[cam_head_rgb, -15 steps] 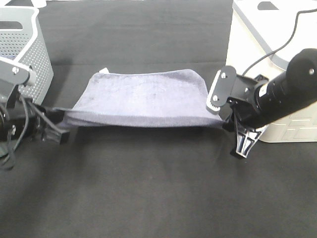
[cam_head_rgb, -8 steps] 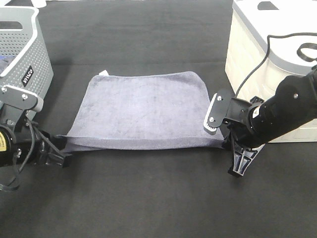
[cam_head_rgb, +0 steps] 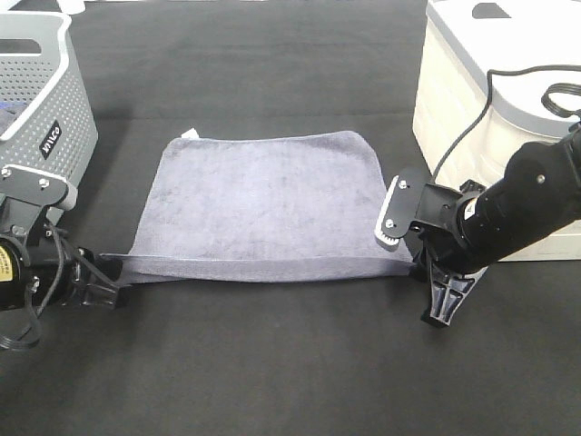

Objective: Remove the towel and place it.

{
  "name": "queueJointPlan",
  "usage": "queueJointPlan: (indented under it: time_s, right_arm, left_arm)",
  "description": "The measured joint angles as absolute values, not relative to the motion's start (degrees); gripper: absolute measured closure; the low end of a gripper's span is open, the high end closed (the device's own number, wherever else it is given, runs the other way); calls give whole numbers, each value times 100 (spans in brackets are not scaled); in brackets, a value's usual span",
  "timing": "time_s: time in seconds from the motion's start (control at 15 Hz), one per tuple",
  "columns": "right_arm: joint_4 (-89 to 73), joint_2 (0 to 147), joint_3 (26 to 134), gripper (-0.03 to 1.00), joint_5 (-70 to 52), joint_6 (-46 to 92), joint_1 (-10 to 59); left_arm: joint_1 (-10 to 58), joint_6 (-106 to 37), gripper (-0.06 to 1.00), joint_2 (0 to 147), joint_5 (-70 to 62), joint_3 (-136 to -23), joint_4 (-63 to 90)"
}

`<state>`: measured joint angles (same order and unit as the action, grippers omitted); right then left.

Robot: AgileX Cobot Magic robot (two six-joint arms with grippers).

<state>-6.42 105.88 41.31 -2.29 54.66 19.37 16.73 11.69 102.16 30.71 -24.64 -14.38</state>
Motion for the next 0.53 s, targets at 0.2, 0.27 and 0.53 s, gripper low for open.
queueJointPlan:
  time_s: [0.2,0.27,0.53]
  right_arm:
    - [-596,10577,4114,52,-166,5604,1925]
    - [-590,10531,4114,47,-172,5609,1925]
    - [-590,10038,4085,43,-430,5609,1925]
  left_arm:
    - [1667,1283,42,10210,2968,-2458,-1369]
    - [1667,1398,33,10164,2934,-2452,-1364]
    - [1667,2200,25,9757,2618,-2447,-1988]
